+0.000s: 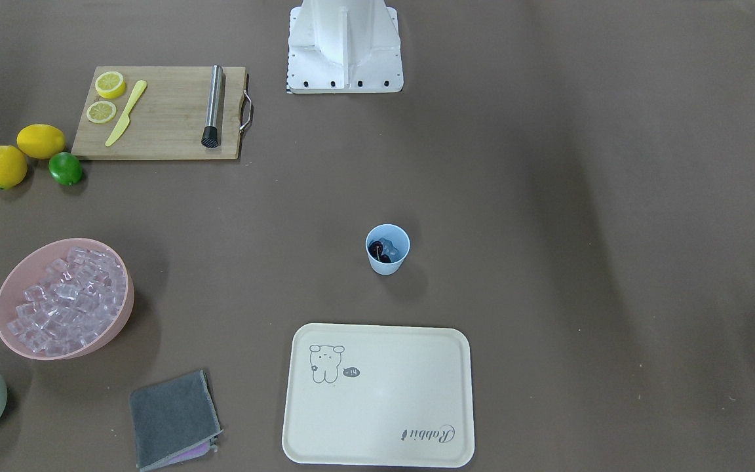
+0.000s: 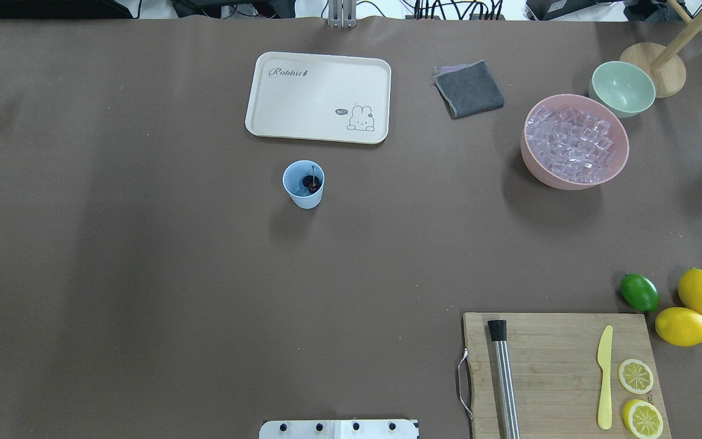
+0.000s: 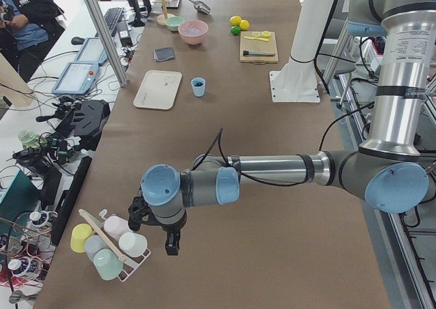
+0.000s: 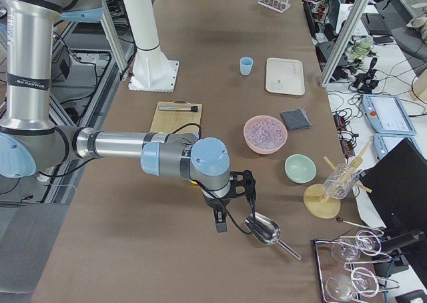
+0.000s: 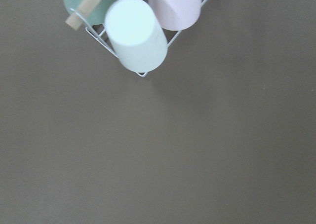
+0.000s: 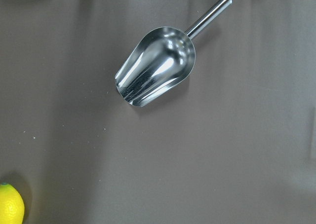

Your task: Put ice and cherries in cup

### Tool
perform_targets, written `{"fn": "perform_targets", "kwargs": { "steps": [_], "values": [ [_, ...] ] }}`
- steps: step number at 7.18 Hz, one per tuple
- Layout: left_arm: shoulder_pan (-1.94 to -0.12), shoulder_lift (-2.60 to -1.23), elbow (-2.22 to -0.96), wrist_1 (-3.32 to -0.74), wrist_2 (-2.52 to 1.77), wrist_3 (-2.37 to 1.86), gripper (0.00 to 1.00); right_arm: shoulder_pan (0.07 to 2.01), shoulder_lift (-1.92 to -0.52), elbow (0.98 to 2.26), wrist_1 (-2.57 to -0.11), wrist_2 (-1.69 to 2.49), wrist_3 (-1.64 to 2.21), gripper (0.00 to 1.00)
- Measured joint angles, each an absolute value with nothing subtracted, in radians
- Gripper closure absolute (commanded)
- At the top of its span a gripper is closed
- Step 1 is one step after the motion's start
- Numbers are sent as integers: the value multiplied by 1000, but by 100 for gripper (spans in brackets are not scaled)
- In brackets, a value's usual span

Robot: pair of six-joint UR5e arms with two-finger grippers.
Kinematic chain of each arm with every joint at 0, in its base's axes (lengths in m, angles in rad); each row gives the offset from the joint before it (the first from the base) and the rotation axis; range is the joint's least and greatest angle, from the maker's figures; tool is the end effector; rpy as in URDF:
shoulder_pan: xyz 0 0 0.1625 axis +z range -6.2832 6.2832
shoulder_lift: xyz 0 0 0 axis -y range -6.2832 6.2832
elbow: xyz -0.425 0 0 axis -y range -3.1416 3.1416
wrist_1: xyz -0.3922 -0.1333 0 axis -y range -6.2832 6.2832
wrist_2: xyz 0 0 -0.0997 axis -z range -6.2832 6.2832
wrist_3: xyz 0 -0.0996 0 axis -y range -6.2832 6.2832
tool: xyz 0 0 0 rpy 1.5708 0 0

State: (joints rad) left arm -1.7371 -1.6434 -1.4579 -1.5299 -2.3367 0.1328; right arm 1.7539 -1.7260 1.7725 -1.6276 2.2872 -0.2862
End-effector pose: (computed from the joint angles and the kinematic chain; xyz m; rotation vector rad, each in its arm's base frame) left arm -0.1488 -0.4985 0.6818 0.0377 0.7685 -0.0629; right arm 0.1441 -0.4055 0.6403 0.1570 -0.6993 -0.0950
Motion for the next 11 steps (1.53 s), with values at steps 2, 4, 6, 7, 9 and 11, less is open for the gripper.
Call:
{"fn": "perform_targets", "kwargs": {
  "steps": [2, 4, 6, 7, 9, 11],
  "values": [
    [-1739, -1598, -1448, -1647, -2332, 61, 2, 1732, -1717, 1768, -1630, 2287, -279, 0],
    [-1738, -1556, -1445, -1769, -2329, 43, 2, 1717, -1706, 1759, -1631, 2284, -275, 0],
    [-1737, -1546, -1444, -1827, -2333, 40, 2, 1707, -1692, 1745, -1633, 2284, -269, 0],
    [-1737, -1549, -1443, -1831, -2333, 40, 2, 1696, -1679, 1734, -1635, 2285, -253, 0],
    [-1724, -1580, -1433, -1815, -2330, 40, 2, 1681, -1648, 1697, -1632, 2287, -226, 0],
    [-1695, -1678, -1411, -1707, -2320, 41, 2, 1670, -1623, 1673, -1630, 2289, -218, 0]
  ]
}}
